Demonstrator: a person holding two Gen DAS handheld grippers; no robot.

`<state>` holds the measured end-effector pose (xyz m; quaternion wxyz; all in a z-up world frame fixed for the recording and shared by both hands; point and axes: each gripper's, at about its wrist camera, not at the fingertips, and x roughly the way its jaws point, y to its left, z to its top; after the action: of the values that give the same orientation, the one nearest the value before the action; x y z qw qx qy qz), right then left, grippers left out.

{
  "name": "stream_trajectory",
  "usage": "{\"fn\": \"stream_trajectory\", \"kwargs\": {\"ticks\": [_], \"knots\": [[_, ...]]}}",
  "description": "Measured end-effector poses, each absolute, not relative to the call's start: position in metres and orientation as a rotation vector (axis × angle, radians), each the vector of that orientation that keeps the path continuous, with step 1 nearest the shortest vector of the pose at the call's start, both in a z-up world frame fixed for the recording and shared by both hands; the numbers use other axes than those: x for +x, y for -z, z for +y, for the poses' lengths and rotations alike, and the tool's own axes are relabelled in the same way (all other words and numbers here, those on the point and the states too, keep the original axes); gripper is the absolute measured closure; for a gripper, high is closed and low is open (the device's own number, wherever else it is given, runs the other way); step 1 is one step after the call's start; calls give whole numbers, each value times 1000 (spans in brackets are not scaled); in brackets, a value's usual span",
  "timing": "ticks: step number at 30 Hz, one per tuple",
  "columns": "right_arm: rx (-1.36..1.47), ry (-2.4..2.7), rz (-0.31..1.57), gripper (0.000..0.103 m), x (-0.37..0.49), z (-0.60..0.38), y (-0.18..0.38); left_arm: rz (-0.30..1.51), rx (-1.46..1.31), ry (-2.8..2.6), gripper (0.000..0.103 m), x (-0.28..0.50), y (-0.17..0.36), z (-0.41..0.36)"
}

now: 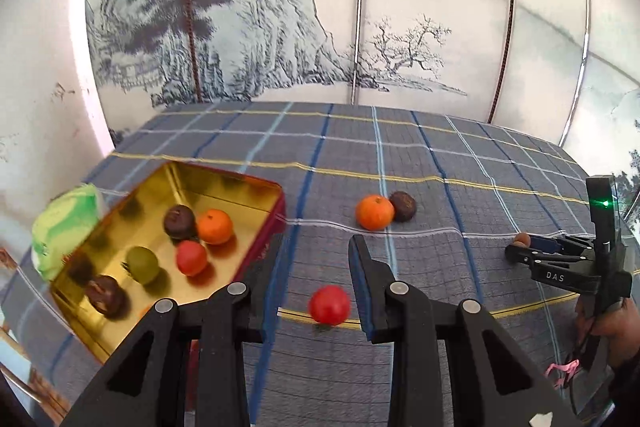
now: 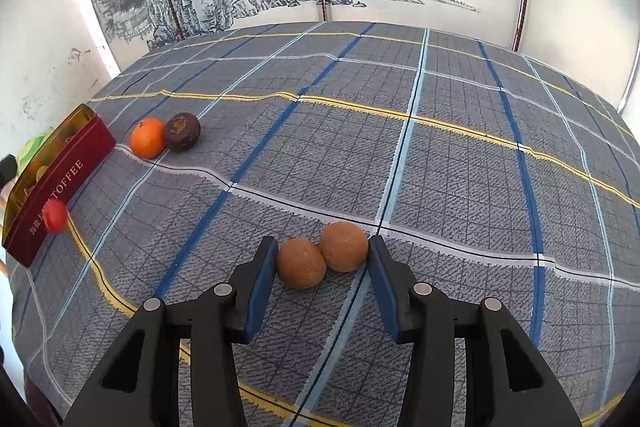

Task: Organize fruits
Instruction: 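Carry the red fruit over the tin with the left tool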

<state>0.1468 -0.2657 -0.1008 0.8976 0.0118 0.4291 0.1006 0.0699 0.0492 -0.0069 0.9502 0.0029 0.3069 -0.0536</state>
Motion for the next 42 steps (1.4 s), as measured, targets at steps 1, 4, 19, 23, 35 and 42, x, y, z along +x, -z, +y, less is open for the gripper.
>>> {"fn": "stream_trajectory", "kwargs": {"ticks": [1, 4, 19, 23, 35, 42], "knots": [[23, -208, 888, 56, 146, -266, 101, 618, 14, 103, 75, 69, 5, 51], [21, -207, 889, 56, 147, -265, 101, 607, 30, 89, 75, 67, 2, 58], [14, -202, 889, 56, 147, -263, 101, 689, -23, 279, 66, 60, 12, 84], [19, -205, 889, 56, 147, -264, 101, 734, 80, 289, 63, 69, 31, 50], [76, -230, 884, 56, 146, -273, 100, 900, 165, 281, 76, 121, 91, 27], [83, -232, 883, 56, 146, -274, 100, 866, 83, 282, 77, 103, 75, 38]]}}
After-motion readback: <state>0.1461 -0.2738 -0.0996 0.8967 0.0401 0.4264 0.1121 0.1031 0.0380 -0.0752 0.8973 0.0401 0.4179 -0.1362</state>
